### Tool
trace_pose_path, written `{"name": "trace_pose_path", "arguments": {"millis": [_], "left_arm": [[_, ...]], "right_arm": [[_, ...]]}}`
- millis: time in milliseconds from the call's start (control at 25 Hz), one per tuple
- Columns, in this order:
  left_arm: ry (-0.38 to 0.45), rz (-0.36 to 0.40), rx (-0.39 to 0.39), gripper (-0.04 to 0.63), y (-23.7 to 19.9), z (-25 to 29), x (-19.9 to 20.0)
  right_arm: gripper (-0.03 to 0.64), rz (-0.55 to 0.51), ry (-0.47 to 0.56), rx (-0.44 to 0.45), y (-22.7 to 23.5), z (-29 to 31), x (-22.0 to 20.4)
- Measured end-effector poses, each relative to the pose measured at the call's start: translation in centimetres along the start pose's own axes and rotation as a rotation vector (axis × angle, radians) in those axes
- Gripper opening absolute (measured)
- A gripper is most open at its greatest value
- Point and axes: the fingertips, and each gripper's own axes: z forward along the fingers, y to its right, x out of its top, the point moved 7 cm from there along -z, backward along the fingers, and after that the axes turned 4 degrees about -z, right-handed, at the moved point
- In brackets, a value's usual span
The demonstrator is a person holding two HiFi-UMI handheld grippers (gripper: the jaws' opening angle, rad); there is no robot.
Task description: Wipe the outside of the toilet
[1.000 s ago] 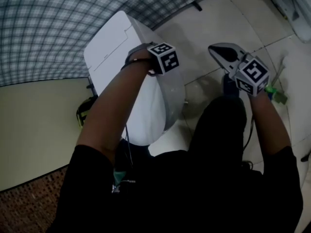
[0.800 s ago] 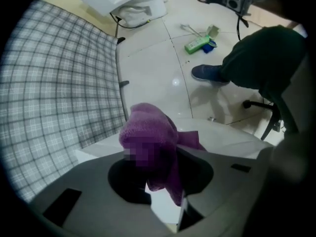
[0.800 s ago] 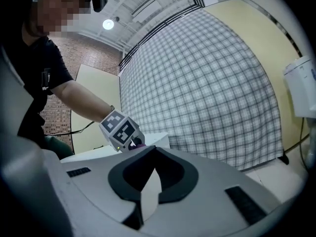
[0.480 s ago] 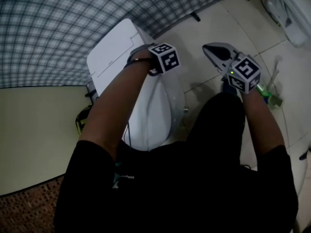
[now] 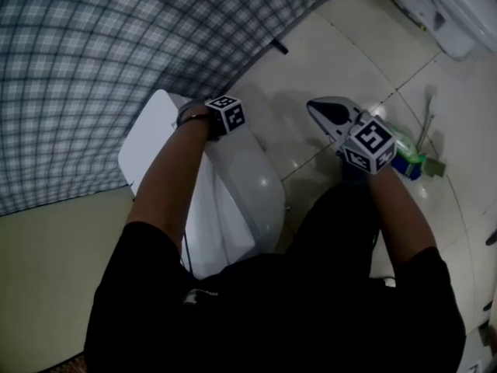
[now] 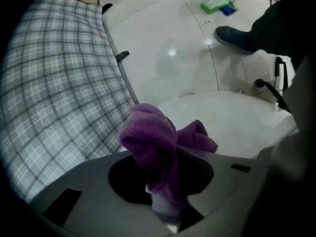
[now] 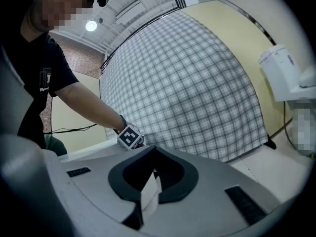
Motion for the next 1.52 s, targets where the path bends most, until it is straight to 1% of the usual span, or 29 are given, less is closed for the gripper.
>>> {"name": "trace_pose_path", "arguments": {"millis": [120, 200, 280, 400, 440, 480, 520, 560, 600, 640, 680, 760, 800, 880, 960, 1000, 1040, 1120, 1160, 1240, 1360, 1440, 1520], "left_arm": [[-0.05, 0.043, -0.086, 0.104, 0.3, 3.9, 3.2], [-0.066, 0.069, -0.123, 0.103, 1.3, 6.6, 5.6], [-0.076, 0.096, -0.121, 0.103, 2.2, 8.7, 8.0], [-0.08, 0.131, -0.094, 0.104, 3.7, 10.3, 10.4], [-0.068, 0.145, -0.083, 0.104, 4.3, 10.1, 10.6], [-0.039, 0.155, -0.077, 0.104, 4.8, 9.4, 10.7], [0.009, 0.156, -0.076, 0.104, 5.2, 8.0, 10.9], [0.074, 0.146, -0.079, 0.104, 5.4, 6.0, 10.9], [0.154, 0.118, -0.083, 0.104, 5.5, 3.6, 10.7], [0.245, 0.067, -0.088, 0.104, 5.4, 0.8, 10.0], [0.341, -0.007, -0.092, 0.104, 5.3, -2.1, 8.8], [0.528, -0.182, -0.096, 0.104, 5.1, -7.8, 4.7], [0.611, -0.26, -0.092, 0.104, 5.4, -10.5, 1.9], [0.747, -0.391, -0.067, 0.104, 7.1, -14.7, -4.9], [0.854, -0.535, -0.036, 0.104, 10.1, -17.2, -12.6], [0.903, -0.624, -0.034, 0.104, 12.0, -17.8, -16.5], [0.944, -0.722, -0.05, 0.104, 14.3, -17.8, -20.1], [1.008, -0.909, -0.106, 0.104, 19.7, -16.7, -26.3], [1.041, -0.989, -0.127, 0.104, 22.7, -15.9, -28.9], [1.11, -1.122, -0.153, 0.104, 28.5, -13.8, -33.0], [1.22, -1.269, -0.15, 0.104, 36.6, -10.0, -37.2], [1.295, -1.339, -0.119, 0.104, 40.6, -7.0, -38.8], [1.394, -1.391, -0.094, 0.104, 43.5, -4.7, -39.7]], "right_arm": [[0.006, 0.05, -0.029, 0.001, 2.3, 0.8, -3.3], [0.006, 0.081, -0.042, 0.007, 3.8, 1.1, -5.1], [0.006, 0.093, -0.057, 0.009, 5.6, 1.4, -6.6], [0.006, 0.092, -0.121, 0.018, 7.7, 1.4, -8.2], [0.006, 0.092, -0.135, 0.027, 7.8, 1.4, -8.2], [0.006, 0.09, -0.14, 0.032, 7.4, 1.4, -7.9], [0.006, 0.084, -0.139, 0.032, 6.8, 1.4, -7.3], [0.006, 0.076, -0.133, 0.027, 6.0, 1.3, -6.3], [0.006, 0.062, -0.126, 0.026, 5.2, 1.4, -5.2], [0.006, 0.04, -0.118, 0.037, 4.3, 1.6, -3.8], [0.006, 0.008, -0.106, 0.06, 3.4, 2.1, -2.2], [0.006, -0.063, -0.077, 0.111, 1.1, 2.9, 1.3], [0.006, -0.094, -0.06, 0.129, -0.6, 2.9, 3.0], [0.006, -0.149, -0.03, 0.151, -5.2, 2.0, 5.9], [0.006, -0.201, 0.0, 0.176, -10.5, 0.6, 8.2], [0.006, -0.226, 0.007, 0.19, -13.1, 0.0, 9.2], [0.006, -0.25, 0.008, 0.201, -15.5, -0.6, 10.0], [0.006, -0.283, 0.001, 0.215, -19.9, -1.5, 11.1], [0.006, -0.283, -0.006, 0.219, -22.0, -2.0, 11.2], [0.006, -0.277, -0.024, 0.232, -26.3, -3.0, 10.8], [0.006, -0.281, -0.042, 0.258, -32.0, -3.3, 10.0], [0.006, -0.259, -0.04, 0.272, -35.1, -2.7, 9.5], [0.006, -0.231, -0.045, 0.275, -37.8, -2.0, 8.6]]}}
